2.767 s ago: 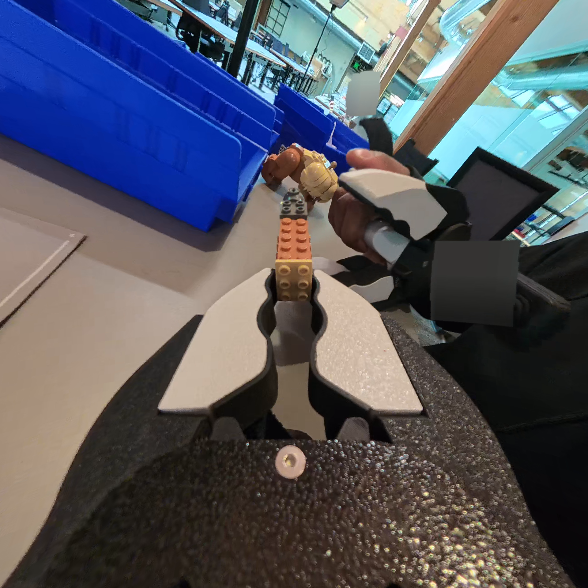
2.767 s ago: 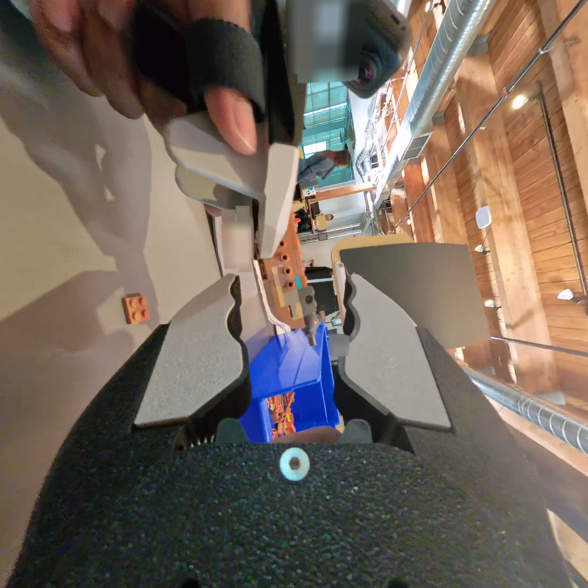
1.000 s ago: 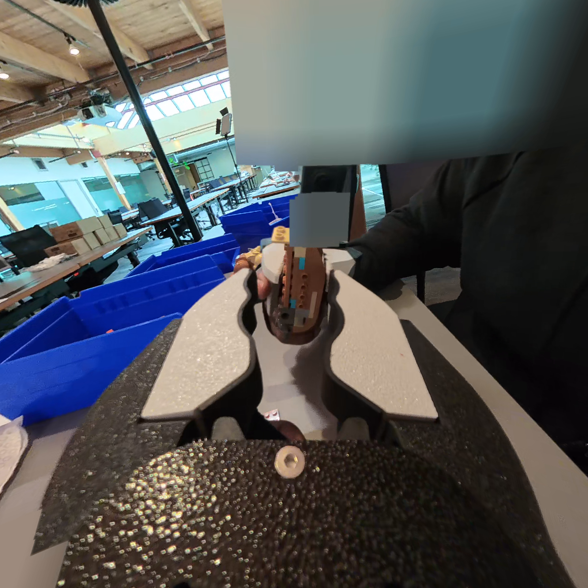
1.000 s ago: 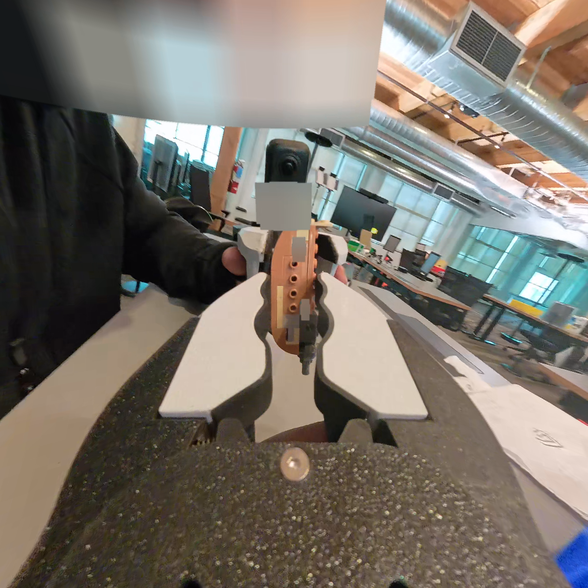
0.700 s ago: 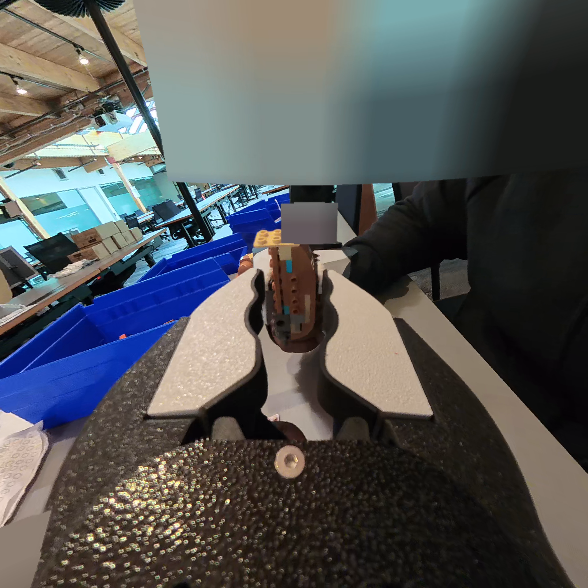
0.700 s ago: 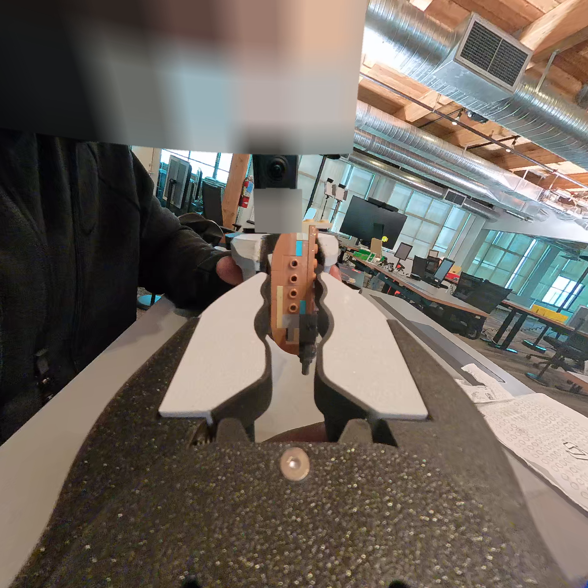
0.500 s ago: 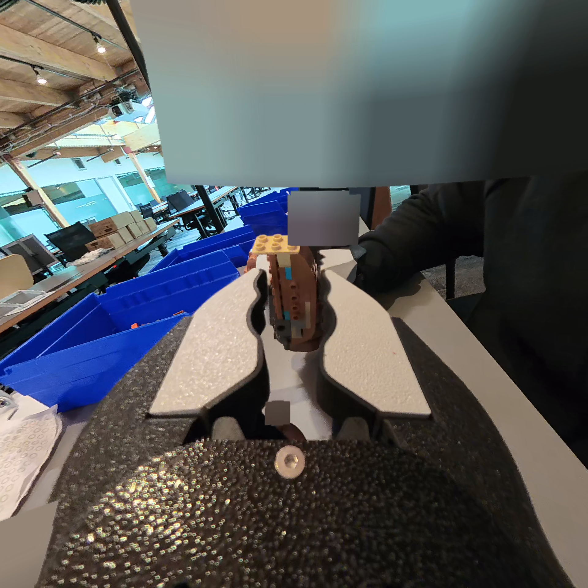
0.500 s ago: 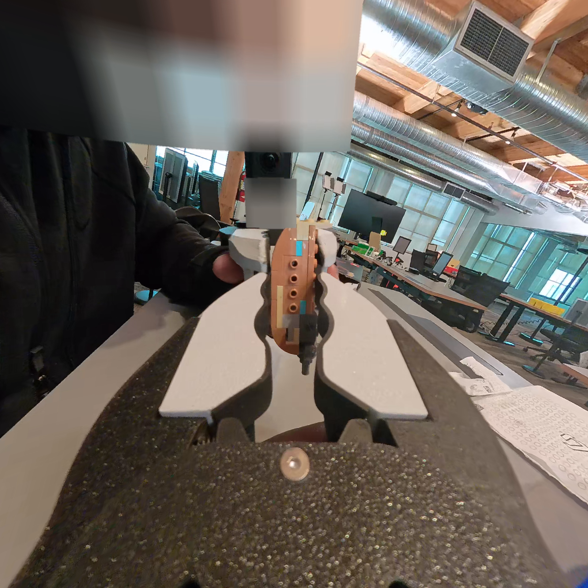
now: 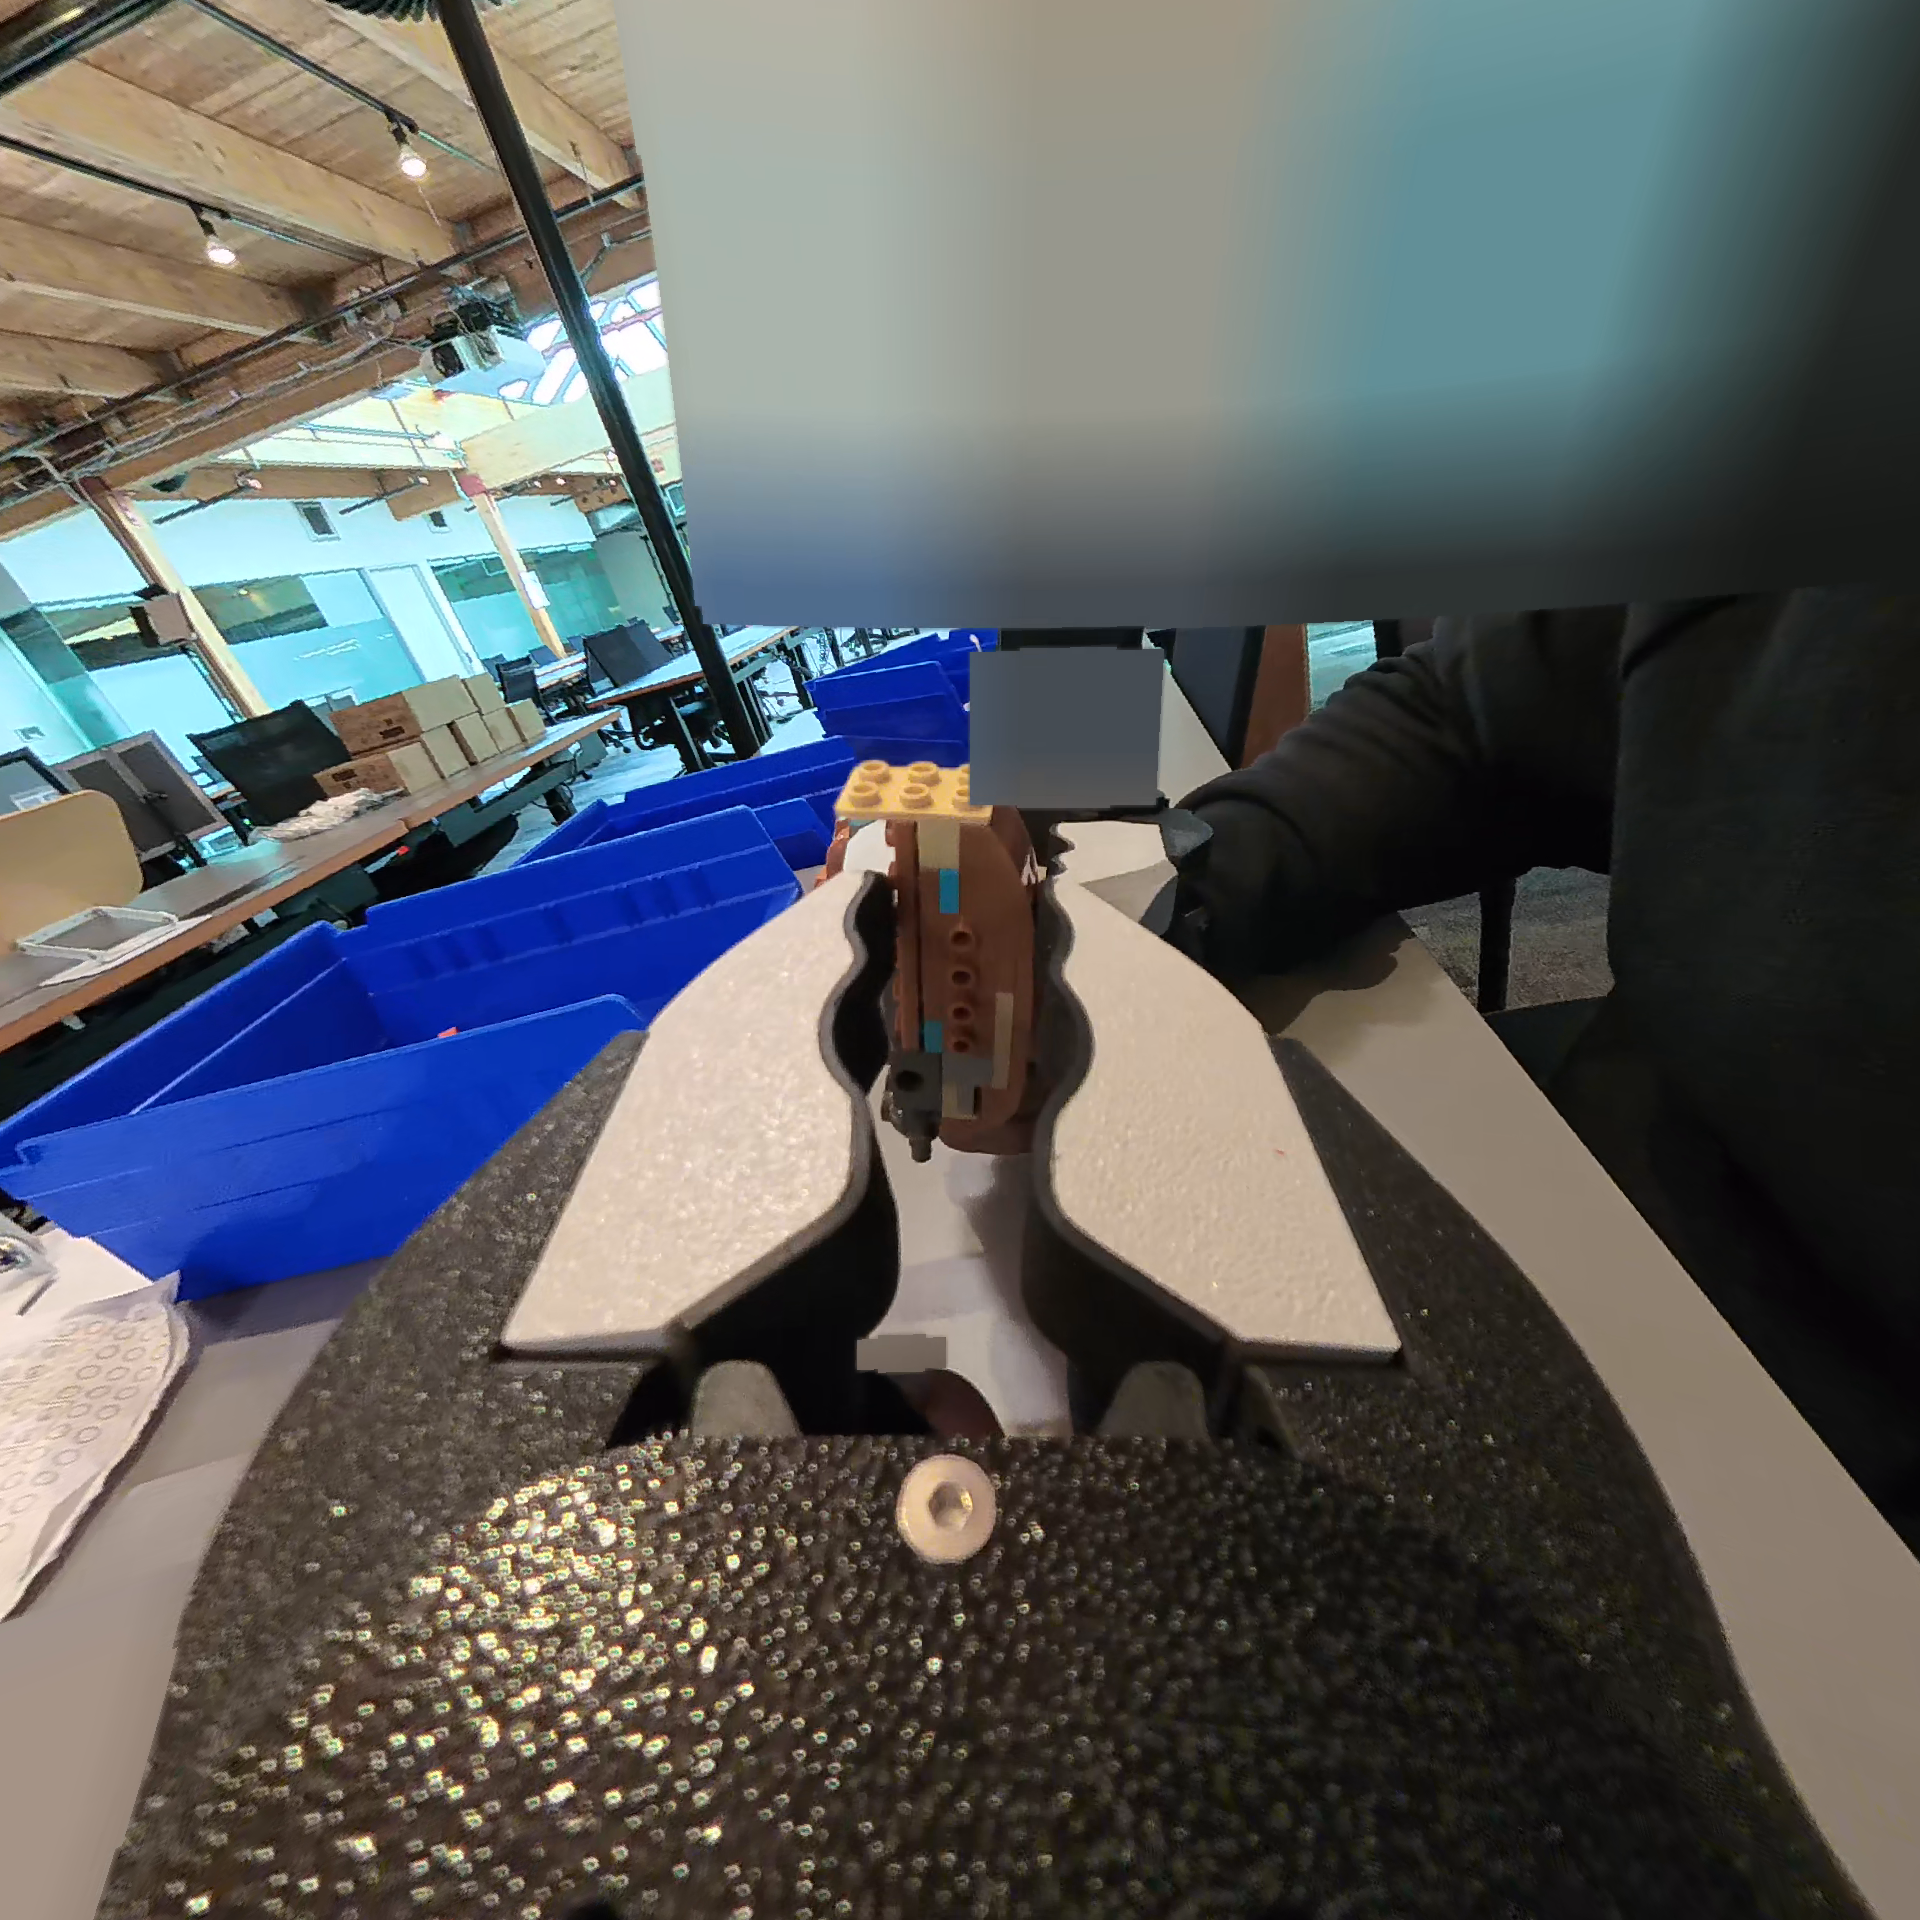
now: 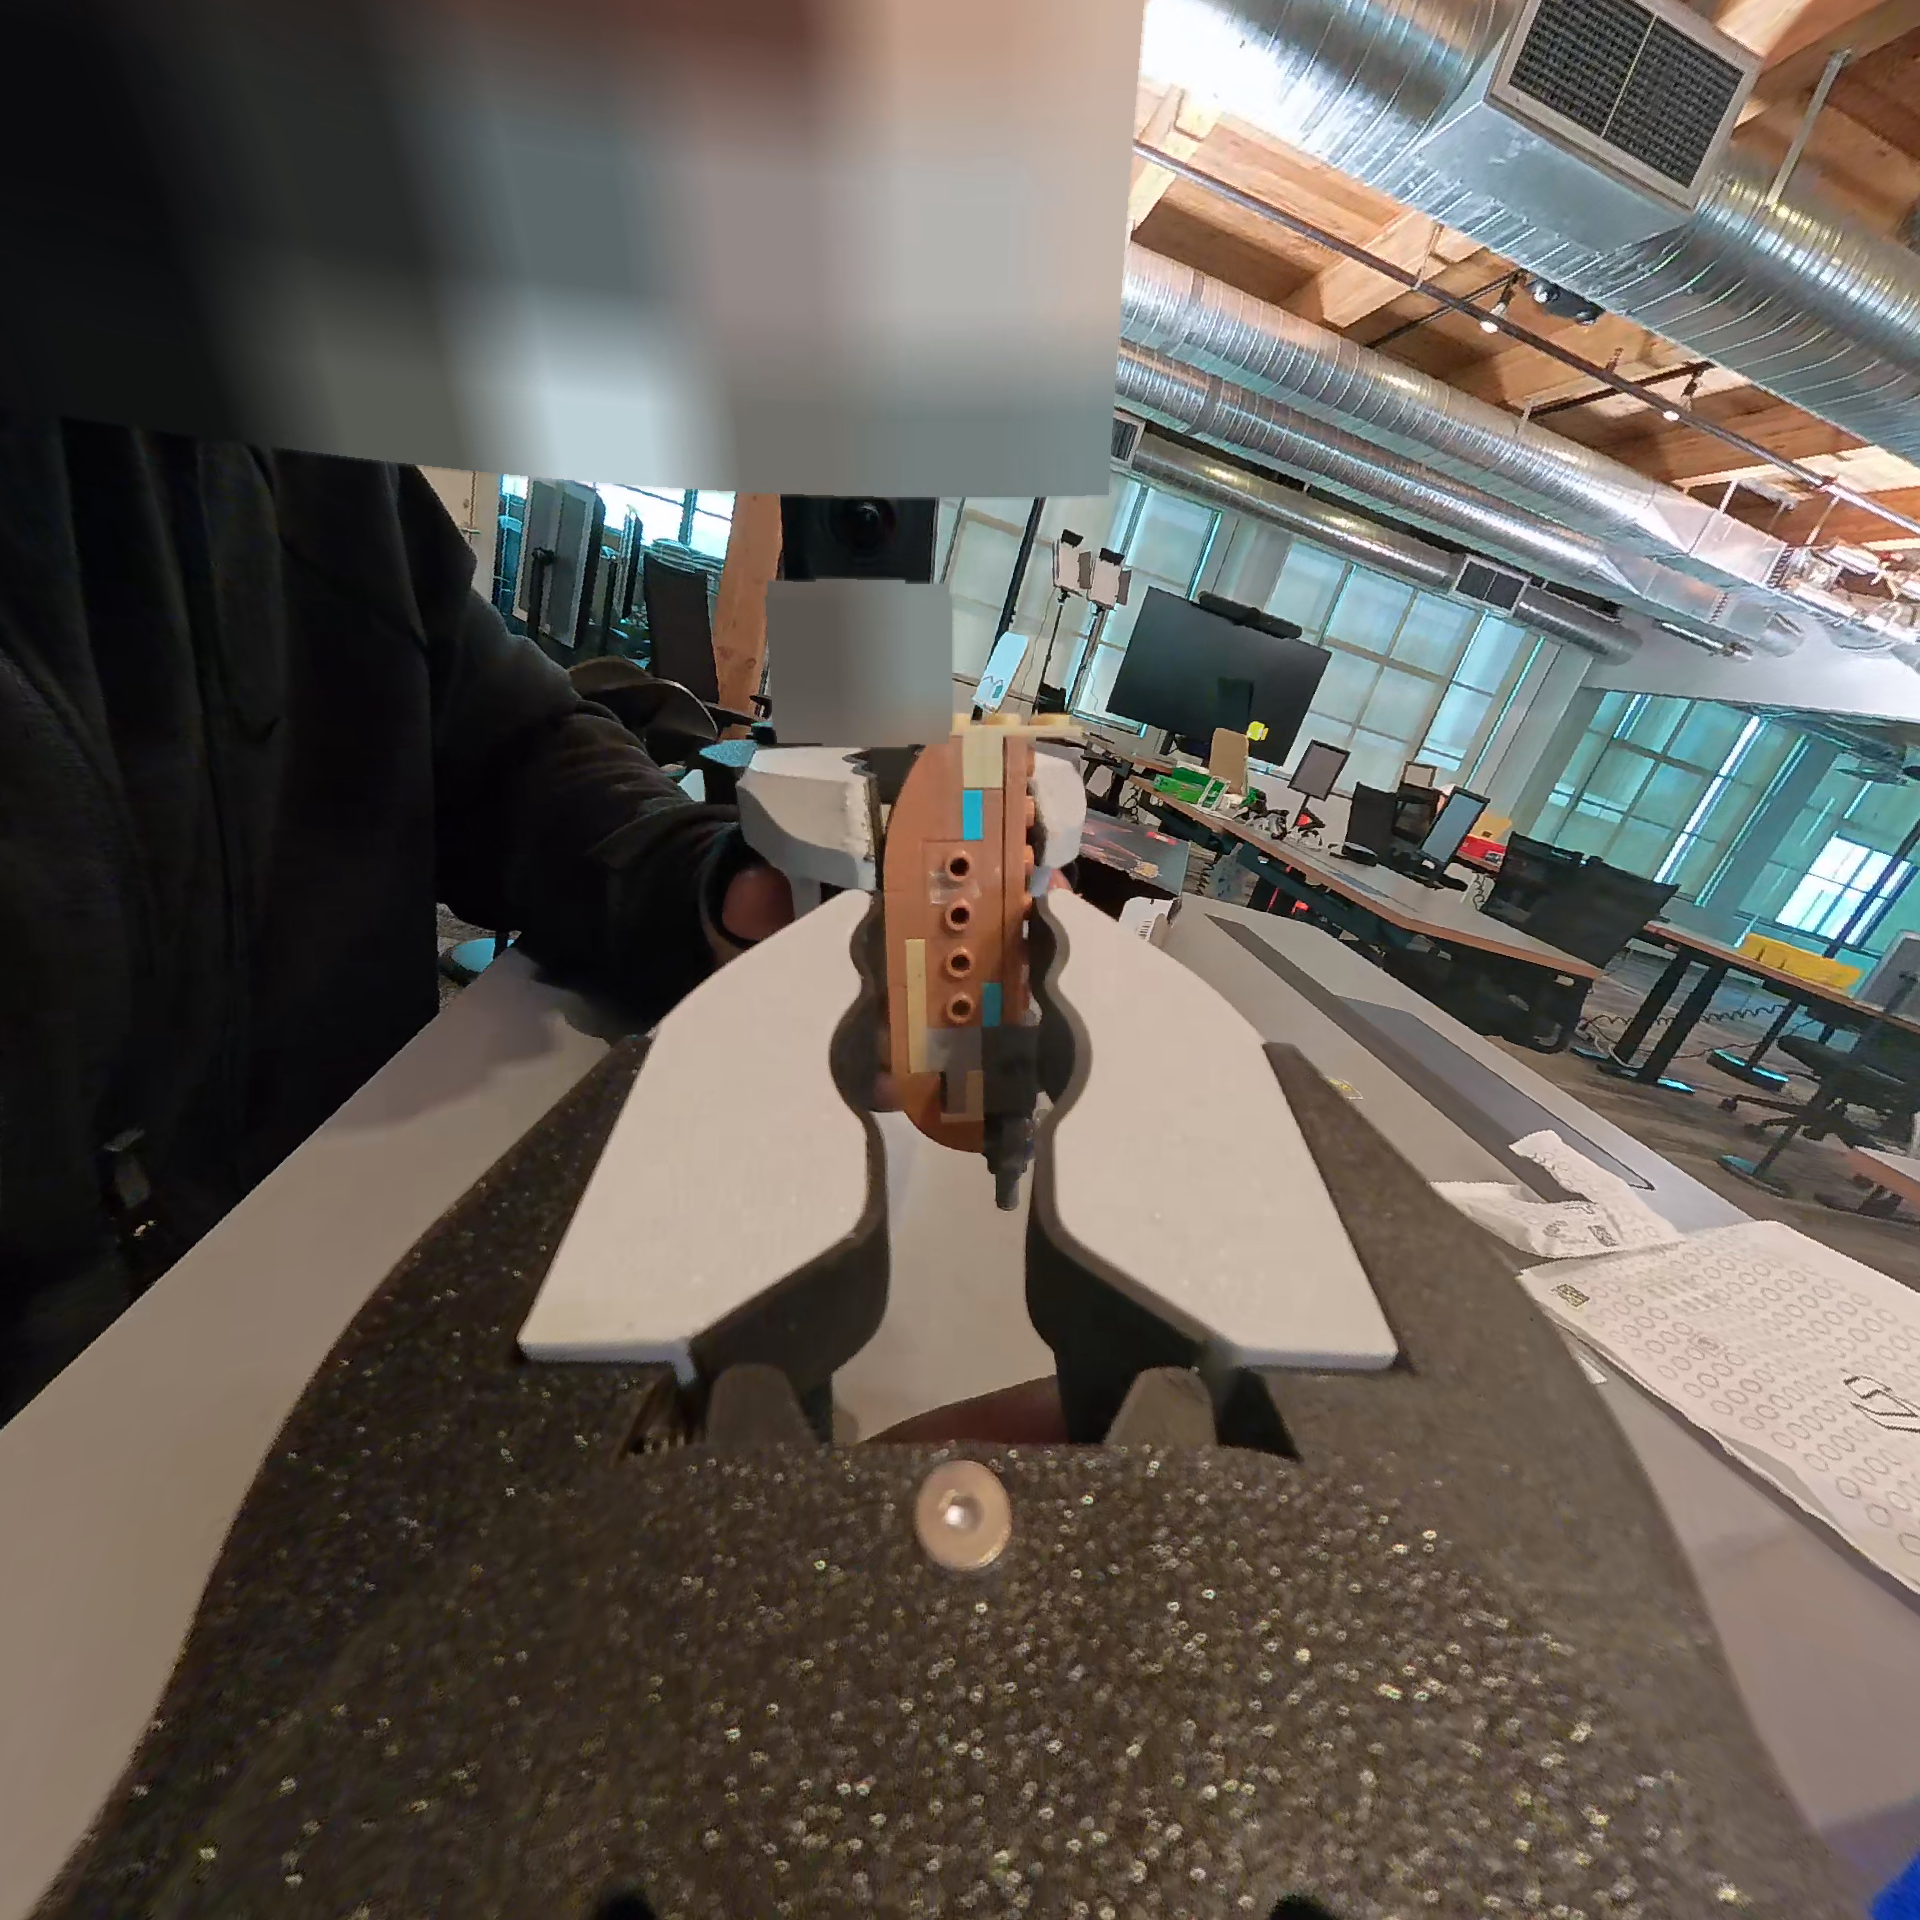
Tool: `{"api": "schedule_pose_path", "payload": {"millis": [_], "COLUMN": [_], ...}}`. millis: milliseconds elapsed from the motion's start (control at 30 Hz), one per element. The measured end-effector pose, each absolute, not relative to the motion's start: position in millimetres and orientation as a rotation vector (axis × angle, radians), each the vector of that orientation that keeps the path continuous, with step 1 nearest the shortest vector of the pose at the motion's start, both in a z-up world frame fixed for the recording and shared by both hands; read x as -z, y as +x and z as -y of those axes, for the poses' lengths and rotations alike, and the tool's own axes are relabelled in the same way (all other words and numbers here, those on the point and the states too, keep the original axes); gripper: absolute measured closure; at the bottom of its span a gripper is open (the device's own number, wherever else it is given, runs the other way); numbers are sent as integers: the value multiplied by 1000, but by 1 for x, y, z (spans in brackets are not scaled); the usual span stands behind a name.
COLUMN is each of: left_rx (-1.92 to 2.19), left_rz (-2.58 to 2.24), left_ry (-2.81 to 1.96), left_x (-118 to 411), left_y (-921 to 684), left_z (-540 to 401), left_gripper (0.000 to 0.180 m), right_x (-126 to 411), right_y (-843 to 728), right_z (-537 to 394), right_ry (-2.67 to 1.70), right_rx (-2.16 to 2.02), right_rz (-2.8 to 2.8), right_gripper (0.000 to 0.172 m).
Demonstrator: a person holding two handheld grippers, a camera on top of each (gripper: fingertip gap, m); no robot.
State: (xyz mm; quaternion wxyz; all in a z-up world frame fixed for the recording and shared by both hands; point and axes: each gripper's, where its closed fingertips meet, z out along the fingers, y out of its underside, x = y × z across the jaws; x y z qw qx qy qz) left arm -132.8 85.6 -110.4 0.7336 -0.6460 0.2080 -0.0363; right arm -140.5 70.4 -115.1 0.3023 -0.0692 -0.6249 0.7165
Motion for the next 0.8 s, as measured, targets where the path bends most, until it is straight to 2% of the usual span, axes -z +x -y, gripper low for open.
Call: {"api": "schedule_pose_path", "payload": {"millis": [800], "left_rx": [88], "left_rz": [-470], "left_ry": [-1333], "left_x": [98], "left_y": [-131], "left_z": [-77], "left_gripper": [157], "right_x": [106], "right_y": [-135], "right_z": [-74], "right_ry": [-182], "right_rx": [-1985], "right_rz": [1623], "right_gripper": [146]}}
